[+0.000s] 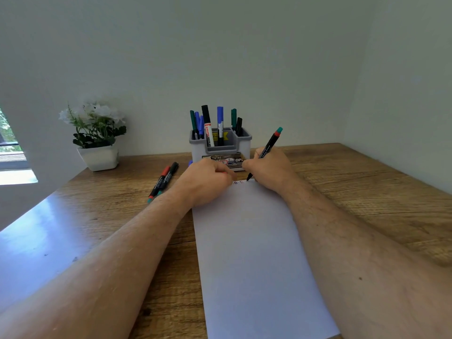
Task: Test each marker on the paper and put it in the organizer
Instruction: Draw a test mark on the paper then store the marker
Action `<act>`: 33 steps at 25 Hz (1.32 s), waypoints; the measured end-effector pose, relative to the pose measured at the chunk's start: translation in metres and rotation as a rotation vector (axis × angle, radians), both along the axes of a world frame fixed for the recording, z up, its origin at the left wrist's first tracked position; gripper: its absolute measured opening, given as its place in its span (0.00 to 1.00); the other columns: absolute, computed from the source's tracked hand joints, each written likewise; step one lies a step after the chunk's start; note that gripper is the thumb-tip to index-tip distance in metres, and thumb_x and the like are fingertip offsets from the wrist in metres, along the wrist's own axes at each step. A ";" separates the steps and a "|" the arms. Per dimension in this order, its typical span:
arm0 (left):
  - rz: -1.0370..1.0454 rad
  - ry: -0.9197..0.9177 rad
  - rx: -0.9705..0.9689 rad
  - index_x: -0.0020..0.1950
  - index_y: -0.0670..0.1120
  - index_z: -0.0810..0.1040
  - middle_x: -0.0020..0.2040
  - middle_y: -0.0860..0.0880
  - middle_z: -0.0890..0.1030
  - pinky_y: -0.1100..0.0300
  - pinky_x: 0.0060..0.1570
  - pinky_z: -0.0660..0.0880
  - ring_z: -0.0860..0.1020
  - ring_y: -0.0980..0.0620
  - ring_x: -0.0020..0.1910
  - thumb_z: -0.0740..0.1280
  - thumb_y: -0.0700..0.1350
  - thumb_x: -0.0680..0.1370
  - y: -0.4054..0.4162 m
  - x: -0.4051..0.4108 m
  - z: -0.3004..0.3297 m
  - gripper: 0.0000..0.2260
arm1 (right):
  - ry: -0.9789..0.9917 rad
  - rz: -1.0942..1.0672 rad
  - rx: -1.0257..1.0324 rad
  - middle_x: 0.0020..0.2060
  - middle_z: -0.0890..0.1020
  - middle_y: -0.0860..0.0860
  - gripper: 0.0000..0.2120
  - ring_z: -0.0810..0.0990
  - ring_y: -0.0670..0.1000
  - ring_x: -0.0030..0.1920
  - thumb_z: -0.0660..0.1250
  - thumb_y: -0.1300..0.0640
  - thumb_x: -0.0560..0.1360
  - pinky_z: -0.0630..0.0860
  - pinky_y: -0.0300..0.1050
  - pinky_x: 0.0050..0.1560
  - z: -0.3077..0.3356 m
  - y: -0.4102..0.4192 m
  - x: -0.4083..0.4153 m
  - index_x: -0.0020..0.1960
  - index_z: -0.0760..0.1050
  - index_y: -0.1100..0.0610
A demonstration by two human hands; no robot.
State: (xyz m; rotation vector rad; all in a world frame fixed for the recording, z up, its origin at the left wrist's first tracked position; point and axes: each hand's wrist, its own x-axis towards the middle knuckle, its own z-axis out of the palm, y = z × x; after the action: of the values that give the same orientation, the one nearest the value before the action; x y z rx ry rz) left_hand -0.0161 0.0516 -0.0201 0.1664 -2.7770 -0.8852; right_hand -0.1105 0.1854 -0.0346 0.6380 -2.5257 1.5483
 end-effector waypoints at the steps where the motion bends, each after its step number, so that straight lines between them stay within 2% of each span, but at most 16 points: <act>1: 0.000 0.019 0.065 0.55 0.49 0.83 0.43 0.52 0.78 0.63 0.39 0.70 0.74 0.57 0.40 0.62 0.40 0.79 0.001 -0.002 0.003 0.12 | -0.009 -0.008 -0.036 0.32 0.75 0.54 0.08 0.73 0.49 0.33 0.70 0.57 0.69 0.69 0.41 0.31 0.001 -0.001 0.000 0.36 0.71 0.57; 3: 0.076 0.022 0.274 0.48 0.46 0.81 0.39 0.46 0.76 0.58 0.37 0.70 0.73 0.50 0.37 0.57 0.35 0.80 0.003 -0.008 0.010 0.14 | -0.071 0.018 -0.170 0.31 0.76 0.54 0.07 0.73 0.49 0.29 0.69 0.57 0.69 0.67 0.41 0.28 0.006 -0.002 0.000 0.37 0.71 0.56; 5: 0.127 0.095 0.492 0.43 0.47 0.78 0.35 0.49 0.73 0.61 0.33 0.68 0.70 0.53 0.33 0.54 0.35 0.80 -0.001 -0.009 0.009 0.15 | -0.212 0.138 -0.357 0.28 0.74 0.53 0.09 0.69 0.47 0.23 0.68 0.61 0.70 0.63 0.38 0.23 0.010 -0.003 0.000 0.34 0.70 0.54; 8: 0.106 0.193 0.542 0.49 0.48 0.78 0.41 0.50 0.77 0.65 0.32 0.69 0.73 0.56 0.36 0.56 0.37 0.81 -0.007 -0.002 0.001 0.12 | -0.354 0.293 -0.532 0.28 0.74 0.51 0.08 0.69 0.46 0.23 0.67 0.65 0.71 0.64 0.37 0.22 0.012 -0.005 0.001 0.37 0.72 0.54; 10: 0.120 0.219 0.546 0.51 0.51 0.77 0.46 0.49 0.79 0.63 0.37 0.72 0.76 0.55 0.41 0.57 0.39 0.82 -0.008 -0.002 -0.003 0.11 | -0.399 0.356 -0.607 0.30 0.77 0.52 0.02 0.71 0.46 0.23 0.67 0.63 0.70 0.66 0.36 0.22 0.014 -0.005 0.002 0.41 0.75 0.57; 12: 0.145 0.250 0.552 0.50 0.53 0.77 0.49 0.49 0.79 0.61 0.42 0.75 0.78 0.54 0.47 0.58 0.40 0.83 -0.008 -0.004 -0.004 0.11 | -0.427 0.385 -0.661 0.30 0.78 0.54 0.05 0.71 0.47 0.23 0.65 0.59 0.66 0.65 0.36 0.22 0.015 -0.005 0.004 0.41 0.76 0.59; 14: 0.147 0.289 0.528 0.49 0.54 0.77 0.50 0.50 0.80 0.59 0.45 0.77 0.79 0.53 0.49 0.58 0.40 0.83 -0.008 -0.006 -0.004 0.12 | -0.421 0.378 -0.663 0.28 0.79 0.55 0.07 0.71 0.47 0.22 0.64 0.58 0.65 0.65 0.36 0.22 0.016 -0.004 0.005 0.41 0.76 0.59; 16: 0.125 0.304 0.517 0.49 0.55 0.77 0.50 0.50 0.81 0.57 0.47 0.78 0.79 0.52 0.51 0.58 0.40 0.83 -0.008 -0.005 -0.005 0.12 | -0.399 0.367 -0.640 0.29 0.80 0.55 0.05 0.71 0.47 0.22 0.64 0.59 0.69 0.65 0.36 0.22 0.015 -0.006 0.006 0.41 0.76 0.60; 19: 0.093 0.300 0.518 0.49 0.55 0.77 0.49 0.51 0.81 0.56 0.48 0.79 0.80 0.52 0.50 0.58 0.40 0.83 -0.007 -0.005 -0.005 0.13 | -0.391 0.338 -0.615 0.31 0.81 0.55 0.04 0.71 0.46 0.22 0.64 0.60 0.73 0.66 0.36 0.22 0.014 -0.008 0.005 0.42 0.77 0.59; 22: 0.054 0.289 0.446 0.49 0.56 0.78 0.48 0.52 0.82 0.59 0.45 0.77 0.80 0.52 0.48 0.59 0.40 0.83 -0.006 -0.005 -0.007 0.13 | -0.402 0.307 -0.596 0.32 0.82 0.56 0.04 0.72 0.47 0.22 0.65 0.60 0.74 0.66 0.36 0.22 0.013 -0.010 0.005 0.42 0.76 0.59; 25: 0.045 0.303 0.412 0.49 0.57 0.78 0.50 0.50 0.82 0.55 0.49 0.78 0.81 0.51 0.50 0.59 0.41 0.83 -0.007 -0.005 -0.007 0.13 | -0.381 0.308 -0.586 0.32 0.83 0.57 0.04 0.74 0.48 0.21 0.67 0.59 0.75 0.67 0.36 0.20 0.014 -0.009 0.004 0.42 0.75 0.58; 28: 0.074 0.333 0.437 0.49 0.57 0.79 0.47 0.48 0.82 0.56 0.44 0.80 0.80 0.53 0.45 0.58 0.42 0.84 -0.009 -0.003 -0.005 0.13 | -0.338 0.295 -0.557 0.31 0.83 0.55 0.04 0.74 0.48 0.20 0.73 0.58 0.74 0.67 0.36 0.19 0.015 -0.008 0.005 0.42 0.79 0.57; 30: 0.068 0.334 0.464 0.51 0.56 0.79 0.45 0.48 0.82 0.56 0.42 0.81 0.79 0.56 0.40 0.59 0.43 0.84 -0.010 -0.004 -0.005 0.12 | -0.347 0.323 -0.557 0.32 0.83 0.55 0.03 0.74 0.48 0.21 0.73 0.58 0.73 0.67 0.35 0.20 0.015 -0.009 0.007 0.45 0.81 0.57; 33: 0.114 0.414 0.638 0.56 0.50 0.77 0.41 0.52 0.82 0.64 0.35 0.77 0.78 0.61 0.33 0.64 0.43 0.82 -0.012 -0.004 -0.004 0.05 | -0.428 0.397 -0.622 0.36 0.84 0.57 0.12 0.76 0.48 0.24 0.65 0.53 0.76 0.68 0.37 0.23 0.017 -0.006 0.009 0.47 0.84 0.58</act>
State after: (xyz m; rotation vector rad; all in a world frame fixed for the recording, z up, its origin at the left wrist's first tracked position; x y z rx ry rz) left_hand -0.0203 0.0400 -0.0242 0.2098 -2.0164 -1.5425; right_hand -0.1019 0.1791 -0.0178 0.8019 -2.0110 2.6948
